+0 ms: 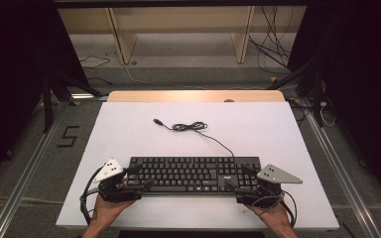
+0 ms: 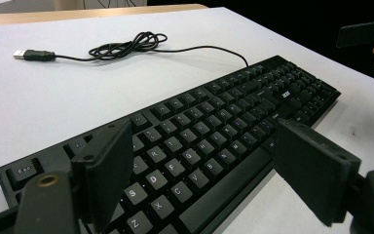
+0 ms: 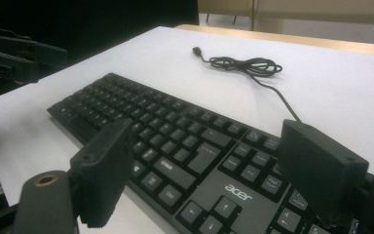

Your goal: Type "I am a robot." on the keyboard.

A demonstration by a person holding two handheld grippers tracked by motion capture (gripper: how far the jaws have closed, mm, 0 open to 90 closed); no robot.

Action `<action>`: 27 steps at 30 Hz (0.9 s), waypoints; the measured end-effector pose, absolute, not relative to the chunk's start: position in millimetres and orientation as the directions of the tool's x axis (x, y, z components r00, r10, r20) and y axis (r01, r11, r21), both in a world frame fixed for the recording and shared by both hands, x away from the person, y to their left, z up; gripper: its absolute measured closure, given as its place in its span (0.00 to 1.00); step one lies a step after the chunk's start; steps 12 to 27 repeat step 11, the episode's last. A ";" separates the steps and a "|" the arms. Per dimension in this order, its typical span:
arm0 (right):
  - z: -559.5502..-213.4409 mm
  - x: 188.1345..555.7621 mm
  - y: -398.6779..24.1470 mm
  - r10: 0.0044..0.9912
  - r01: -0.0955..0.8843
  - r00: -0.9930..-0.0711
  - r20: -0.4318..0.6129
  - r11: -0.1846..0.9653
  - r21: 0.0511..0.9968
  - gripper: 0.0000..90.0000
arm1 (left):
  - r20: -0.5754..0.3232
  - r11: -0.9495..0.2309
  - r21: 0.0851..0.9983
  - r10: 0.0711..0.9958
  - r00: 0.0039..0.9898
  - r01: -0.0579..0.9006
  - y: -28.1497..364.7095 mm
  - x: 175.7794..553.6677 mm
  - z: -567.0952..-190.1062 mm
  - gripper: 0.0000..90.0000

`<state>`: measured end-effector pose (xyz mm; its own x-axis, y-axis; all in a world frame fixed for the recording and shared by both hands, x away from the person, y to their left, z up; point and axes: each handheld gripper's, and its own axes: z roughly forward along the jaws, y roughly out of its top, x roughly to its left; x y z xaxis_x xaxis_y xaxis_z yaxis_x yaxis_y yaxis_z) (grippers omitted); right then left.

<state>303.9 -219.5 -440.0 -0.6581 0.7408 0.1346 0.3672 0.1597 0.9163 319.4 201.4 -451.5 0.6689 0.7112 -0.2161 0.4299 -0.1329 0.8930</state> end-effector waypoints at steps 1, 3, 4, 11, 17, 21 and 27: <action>-440.0 303.9 -219.6 0.741 0.368 -0.657 0.136 0.158 0.916 0.25 | -0.215 -0.133 0.893 0.712 0.669 0.430 201.5 319.5 -451.4 0.25; -439.6 303.7 -219.7 0.743 0.366 -0.656 0.136 0.156 0.917 0.25 | -0.215 -0.132 0.894 0.712 0.669 0.428 201.8 319.5 -451.2 0.25; -439.5 303.7 -219.8 0.744 0.364 -0.655 0.134 0.156 0.918 0.25 | -0.215 -0.132 0.894 0.712 0.668 0.429 202.1 319.6 -451.1 0.25; -439.0 303.2 -219.9 0.744 0.360 -0.654 0.132 0.154 0.920 0.25 | -0.214 -0.130 0.896 0.713 0.668 0.426 202.4 319.8 -450.9 0.25; -439.0 303.2 -219.9 0.744 0.360 -0.654 0.132 0.154 0.920 0.25 | -0.214 -0.130 0.896 0.713 0.668 0.426 202.4 319.8 -450.9 0.25; -439.0 303.2 -219.9 0.744 0.360 -0.654 0.132 0.154 0.920 0.25 | -0.214 -0.130 0.896 0.713 0.668 0.426 202.4 319.8 -450.9 0.25; -439.0 303.2 -219.9 0.744 0.360 -0.654 0.132 0.154 0.920 0.25 | -0.214 -0.130 0.896 0.713 0.668 0.426 202.4 319.8 -450.9 0.25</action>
